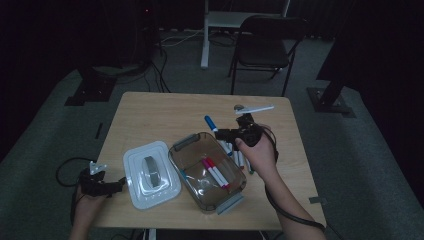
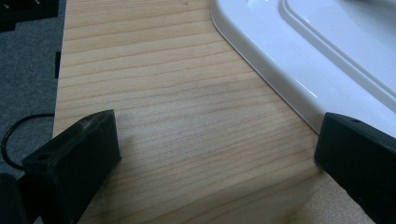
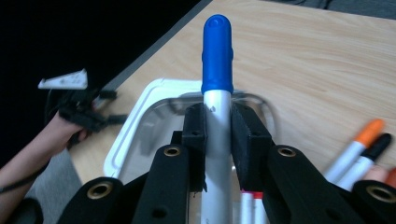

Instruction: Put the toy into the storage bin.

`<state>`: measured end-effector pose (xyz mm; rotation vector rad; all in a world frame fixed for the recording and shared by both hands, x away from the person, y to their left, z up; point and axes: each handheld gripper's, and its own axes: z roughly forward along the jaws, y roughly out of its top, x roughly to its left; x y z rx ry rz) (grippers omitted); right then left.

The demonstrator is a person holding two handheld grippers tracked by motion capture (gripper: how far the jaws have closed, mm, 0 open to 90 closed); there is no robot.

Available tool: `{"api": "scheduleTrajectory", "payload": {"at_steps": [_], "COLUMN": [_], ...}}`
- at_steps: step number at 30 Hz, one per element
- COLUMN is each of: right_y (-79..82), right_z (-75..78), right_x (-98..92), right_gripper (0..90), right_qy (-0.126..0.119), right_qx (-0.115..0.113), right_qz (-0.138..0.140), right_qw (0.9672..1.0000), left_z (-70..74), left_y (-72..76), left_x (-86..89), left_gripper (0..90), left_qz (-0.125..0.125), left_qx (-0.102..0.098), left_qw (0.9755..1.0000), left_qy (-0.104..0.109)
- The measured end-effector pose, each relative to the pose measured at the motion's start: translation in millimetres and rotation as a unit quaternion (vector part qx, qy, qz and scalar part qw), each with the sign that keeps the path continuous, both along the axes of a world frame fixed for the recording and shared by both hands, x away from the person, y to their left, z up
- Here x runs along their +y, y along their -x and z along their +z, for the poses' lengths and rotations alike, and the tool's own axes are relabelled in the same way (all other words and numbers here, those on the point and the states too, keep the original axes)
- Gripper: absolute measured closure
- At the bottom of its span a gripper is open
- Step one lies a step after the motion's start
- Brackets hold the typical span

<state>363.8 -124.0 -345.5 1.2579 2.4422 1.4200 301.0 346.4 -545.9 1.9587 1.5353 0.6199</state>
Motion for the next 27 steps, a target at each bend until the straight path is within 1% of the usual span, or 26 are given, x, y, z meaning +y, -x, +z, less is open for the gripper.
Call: {"api": "scheduleTrajectory", "payload": {"at_steps": [2,3,5,6,8,10,11,14,17,19,20,21,25,27], "right_y": [5.8,8.1,11.6,13.3,15.4,17.7,18.1,18.7,18.8,18.5,17.0,16.1,12.5,11.0], "right_z": [-0.7,-1.9,-6.3,-10.1,-16.1,-23.8,-26.0,-34.2,-43.2,-45.6,-52.7,-55.8,-69.7,-74.9], "right_x": [10.8,16.2,25.4,30.3,36.0,43.3,45.4,53.7,62.6,64.5,69.7,71.6,82.4,87.2], "right_gripper": [76.6,76.6,76.6,76.6,76.6,76.6,76.6,76.6,76.6,76.6,76.6,76.6,76.6,76.6], "right_qy": [-0.002,0.006,0.011,0.016,0.016,0.025,0.026,0.038,0.05,0.053,0.062,0.066,0.088,0.098], "right_qx": [0.003,0.003,0.011,0.016,0.026,0.034,0.04,0.049,0.067,0.069,0.079,0.082,0.106,0.114], "right_qz": [0.018,0.024,0.037,0.041,0.05,0.056,0.058,0.064,0.078,0.079,0.08,0.081,0.087,0.091], "right_qw": [0.9998,0.9997,0.9992,0.9989,0.9983,0.9975,0.9972,0.996,0.9934,0.9931,0.9916,0.9912,0.9866,0.9845], "left_z": [0.0,0.0,0.0,0.0,0.0,-0.1,0.0,-0.3,0.0,0.0,0.0,0.0,-0.2,-0.3], "left_y": [0.0,0.0,0.0,0.0,0.0,0.1,0.1,0.0,0.0,0.1,0.1,0.1,0.6,0.6], "left_x": [0.0,0.0,0.0,0.1,-0.1,-0.2,-0.2,-0.3,0.0,0.0,0.0,0.0,-0.4,-0.4], "left_gripper": [0.5,0.5,0.5,0.5,0.5,0.5,0.5,0.5,0.5,0.5,0.5,0.5,0.5,0.5], "left_qz": [0.0,0.0,0.0,0.0,0.0,0.001,0.001,0.002,0.0,0.0,0.0,0.0,0.001,0.001], "left_qx": [0.0,0.0,0.0,0.0,0.0,0.0,0.0,-0.001,0.0,0.0,0.0,0.0,-0.001,-0.001], "left_qw": [1.0,1.0,1.0,1.0,1.0,1.0,1.0,1.0,1.0,1.0,1.0,1.0,1.0,1.0], "left_qy": [0.0,0.0,0.0,0.0,0.001,0.001,0.001,0.002,0.0,0.0,0.0,0.0,0.001,0.001]}}
